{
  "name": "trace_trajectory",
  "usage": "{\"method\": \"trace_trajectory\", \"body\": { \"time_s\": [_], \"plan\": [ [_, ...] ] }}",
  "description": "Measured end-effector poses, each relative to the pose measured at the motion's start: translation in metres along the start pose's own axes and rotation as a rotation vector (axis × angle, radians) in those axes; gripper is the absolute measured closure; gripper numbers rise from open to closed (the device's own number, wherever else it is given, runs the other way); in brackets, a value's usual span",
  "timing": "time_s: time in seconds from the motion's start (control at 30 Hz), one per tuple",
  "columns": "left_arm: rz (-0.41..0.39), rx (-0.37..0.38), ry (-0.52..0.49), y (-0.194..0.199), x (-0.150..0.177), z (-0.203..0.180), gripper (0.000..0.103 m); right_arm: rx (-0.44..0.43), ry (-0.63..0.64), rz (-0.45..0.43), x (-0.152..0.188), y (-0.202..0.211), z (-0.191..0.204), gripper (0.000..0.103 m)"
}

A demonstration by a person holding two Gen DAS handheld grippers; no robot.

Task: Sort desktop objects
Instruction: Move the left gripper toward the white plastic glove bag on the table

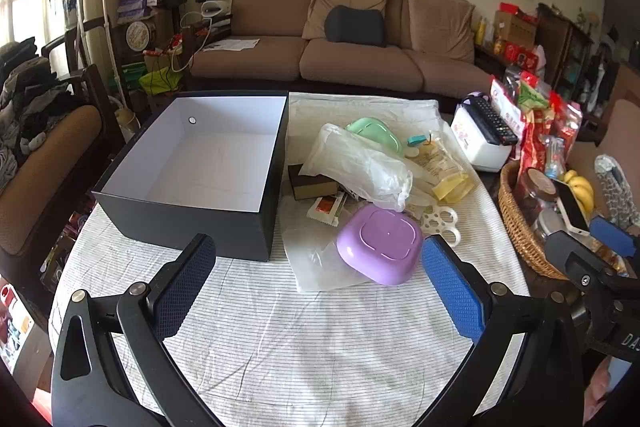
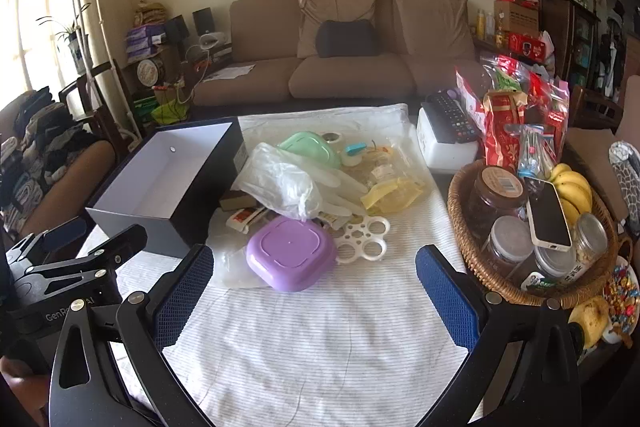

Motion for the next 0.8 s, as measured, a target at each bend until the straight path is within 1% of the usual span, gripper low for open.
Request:
{"method": "trace_trajectory", "body": {
  "time_s": [0.1,0.23,0.3,0.43,0.53,0.67,0.8],
  "plan": [
    [0.004,-0.016,-0.020,-0.015,-0.006,0.005,0.000,-0.004,0.006,0.020,-0.003,-0.016,-0.005,0.000],
    [-0.018,-0.067,-0.012,-0.028,-0.015,0.037,0.000,-0.008,0.042,0.021,-0.016,-0.035,0.004,0.000],
    [-0.032,-0.095,-0.003,-0.033,-0.017,0.059,0.000,-0.026,0.054,0.015,-0.023,-0.044,0.016,0.000],
    [-0.040,-0.143,0.002,-0.040,-0.016,0.097,0.000,-0.086,0.052,0.012,-0.032,-0.060,0.053,0.000],
    [-0.043,-0.142,0.022,-0.043,-0.015,0.120,0.000,-0.120,0.064,0.016,-0.034,-0.071,0.082,0.000],
    [-0.032,-0.154,0.049,-0.045,-0.014,0.148,0.000,-0.139,0.129,0.028,-0.034,-0.085,0.117,0.000],
    [-0.030,-0.144,0.091,-0.049,-0.013,0.167,0.000,-0.143,0.186,0.028,-0.030,-0.093,0.139,0.000]
  ]
}}
Point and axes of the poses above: each gripper's, at about its wrist camera, not at the fingertips, and y roughly against the way its jaws point, z to its left, x to its underside, the point moved 9 cm from there along -y, roughly the way its jaws point, and after that the axes turned 7 degrees about -z, right-handed, at the moved point
